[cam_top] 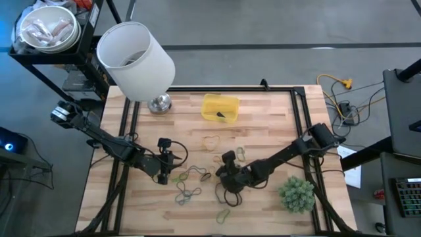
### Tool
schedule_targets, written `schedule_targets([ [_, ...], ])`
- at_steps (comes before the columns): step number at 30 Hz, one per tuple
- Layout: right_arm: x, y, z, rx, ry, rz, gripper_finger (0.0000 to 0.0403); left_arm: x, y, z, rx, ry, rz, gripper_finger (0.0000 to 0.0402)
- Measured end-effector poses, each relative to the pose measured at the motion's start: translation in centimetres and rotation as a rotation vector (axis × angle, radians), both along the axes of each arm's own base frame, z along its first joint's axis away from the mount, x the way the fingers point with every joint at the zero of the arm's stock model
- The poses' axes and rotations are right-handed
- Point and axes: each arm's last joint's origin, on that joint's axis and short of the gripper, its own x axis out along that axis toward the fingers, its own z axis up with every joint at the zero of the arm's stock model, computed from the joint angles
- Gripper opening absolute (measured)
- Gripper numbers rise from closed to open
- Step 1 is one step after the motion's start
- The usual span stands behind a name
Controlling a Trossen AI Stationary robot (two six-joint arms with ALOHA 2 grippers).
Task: Pick and place rubber bands into bin
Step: Put the black rubber band into the yellow bin
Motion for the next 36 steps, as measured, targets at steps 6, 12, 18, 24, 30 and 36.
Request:
schedule_targets([
  [6, 0.3, -0.4, 0.1, 0.018, -0.016, -0.016, 0.0058, 0.0, 0.0, 0.0, 0.000, 0.000, 0.000, 0.0101],
  [12, 0.4, -0.5, 0.1, 0.009, -0.019, 0.000, 0.0012, 0.0, 0.0, 0.0, 0.000, 0.000, 0.000, 0.0101],
  [18, 0.6, -0.6, 0.3, -0.060, -0.051, -0.024, 0.0009, 0.0, 0.0, 0.0, 0.000, 0.000, -0.001, 0.0101],
  [24, 0.7, -0.8, 2.2, -0.149, -0.103, -0.039, 0.0009, 0.0, 0.0, 0.0, 0.000, 0.000, -0.001, 0.0101],
  [30, 0.8, -2.8, 5.2, -0.337, -0.200, -0.180, 0.0009, 0.0, 0.0, 0.0, -0.004, -0.007, -0.001, 0.0101],
  [36, 1.2, -7.8, 7.7, -0.352, -0.237, -0.331, 0.0009, 0.1, -0.1, 0.2, -0.010, -0.022, -0.002, 0.0101],
])
